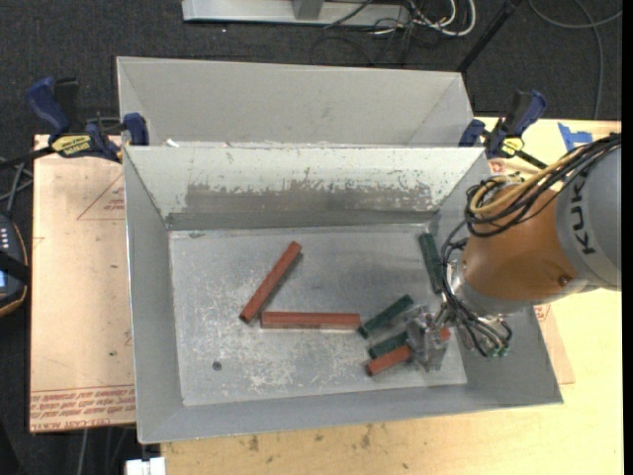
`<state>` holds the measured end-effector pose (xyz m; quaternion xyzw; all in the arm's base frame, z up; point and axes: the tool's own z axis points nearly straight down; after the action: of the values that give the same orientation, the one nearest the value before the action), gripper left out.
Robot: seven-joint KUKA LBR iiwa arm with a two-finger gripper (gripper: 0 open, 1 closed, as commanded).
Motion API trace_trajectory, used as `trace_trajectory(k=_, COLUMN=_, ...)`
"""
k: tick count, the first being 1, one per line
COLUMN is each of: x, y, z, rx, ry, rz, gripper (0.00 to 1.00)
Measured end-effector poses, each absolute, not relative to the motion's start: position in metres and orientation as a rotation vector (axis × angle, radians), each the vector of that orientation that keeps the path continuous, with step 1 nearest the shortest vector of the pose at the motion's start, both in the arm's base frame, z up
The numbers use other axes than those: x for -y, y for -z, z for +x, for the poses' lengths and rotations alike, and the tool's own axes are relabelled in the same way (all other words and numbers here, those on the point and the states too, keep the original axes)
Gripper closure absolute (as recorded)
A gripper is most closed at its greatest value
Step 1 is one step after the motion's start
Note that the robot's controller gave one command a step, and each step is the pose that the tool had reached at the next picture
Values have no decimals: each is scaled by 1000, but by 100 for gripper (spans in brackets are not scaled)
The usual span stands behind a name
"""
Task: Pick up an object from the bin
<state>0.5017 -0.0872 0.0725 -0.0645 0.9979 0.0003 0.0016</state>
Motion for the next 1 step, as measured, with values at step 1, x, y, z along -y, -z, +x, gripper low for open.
trace_trajectory(k=1, x=87, y=-72, z=502, rx=-3131, ry=-1, rz=-200, gripper=0)
